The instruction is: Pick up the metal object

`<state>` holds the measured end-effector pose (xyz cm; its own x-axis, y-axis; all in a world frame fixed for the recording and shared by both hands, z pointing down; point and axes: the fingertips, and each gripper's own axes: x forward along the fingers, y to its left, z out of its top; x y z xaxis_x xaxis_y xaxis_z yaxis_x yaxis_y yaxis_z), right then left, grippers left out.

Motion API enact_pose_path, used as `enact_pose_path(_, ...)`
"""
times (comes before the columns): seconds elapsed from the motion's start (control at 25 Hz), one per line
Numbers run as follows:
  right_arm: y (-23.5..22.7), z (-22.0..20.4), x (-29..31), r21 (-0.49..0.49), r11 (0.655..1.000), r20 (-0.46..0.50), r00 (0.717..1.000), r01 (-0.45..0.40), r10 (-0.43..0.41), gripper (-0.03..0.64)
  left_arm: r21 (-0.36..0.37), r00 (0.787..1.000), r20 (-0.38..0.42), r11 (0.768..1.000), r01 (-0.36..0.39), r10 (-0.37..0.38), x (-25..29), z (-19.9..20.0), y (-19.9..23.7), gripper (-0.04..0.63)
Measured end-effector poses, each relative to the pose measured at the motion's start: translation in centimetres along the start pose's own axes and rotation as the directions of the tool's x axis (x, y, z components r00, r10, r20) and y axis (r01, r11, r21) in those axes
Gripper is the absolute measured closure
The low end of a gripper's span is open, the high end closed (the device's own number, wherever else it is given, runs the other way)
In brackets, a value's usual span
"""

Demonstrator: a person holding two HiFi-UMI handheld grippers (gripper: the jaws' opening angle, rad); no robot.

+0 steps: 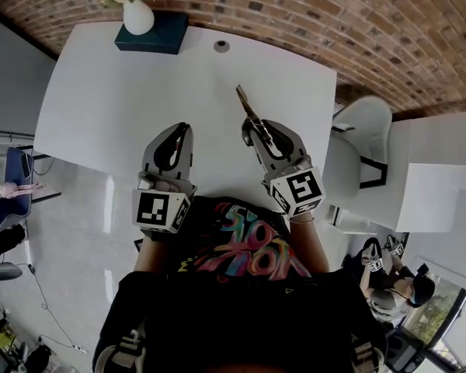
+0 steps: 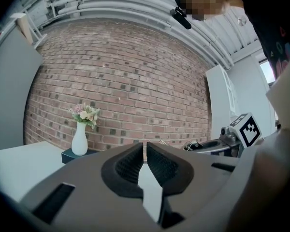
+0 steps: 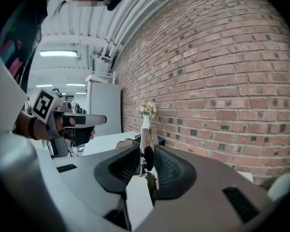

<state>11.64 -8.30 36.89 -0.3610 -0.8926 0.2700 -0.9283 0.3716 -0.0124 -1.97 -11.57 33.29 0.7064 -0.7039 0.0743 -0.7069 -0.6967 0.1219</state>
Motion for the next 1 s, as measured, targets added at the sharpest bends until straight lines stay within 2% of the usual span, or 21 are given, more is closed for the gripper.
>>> enact_pose_path(0.36, -1.3, 1.2, -2.7, 0.154, 0.988, 0.062, 0.998, 0.022, -0.032, 0.503, -0.005, 1.0, 0.009, 1.0, 0.006, -0.006, 0.4, 0.5, 0.3, 0.555)
enact_pose_path(0.68, -2.2, 0.5, -3.9, 0.151, 0.987, 0.027, 0.998, 0.059, -0.064, 0.503, -0.01, 1.0, -0.004, 1.0, 0.011, -0.011, 0.6, 0.0, -0.3, 0.555)
enact_pose_path(1.0, -2.4, 0.2, -4.3, 0.163, 0.985, 0.028, 0.998, 0.057, -0.063, 0.505, -0.009, 1.0, -0.009, 1.0, -0.005, 0.005, 0.1, -0.3, -0.8, 0.555)
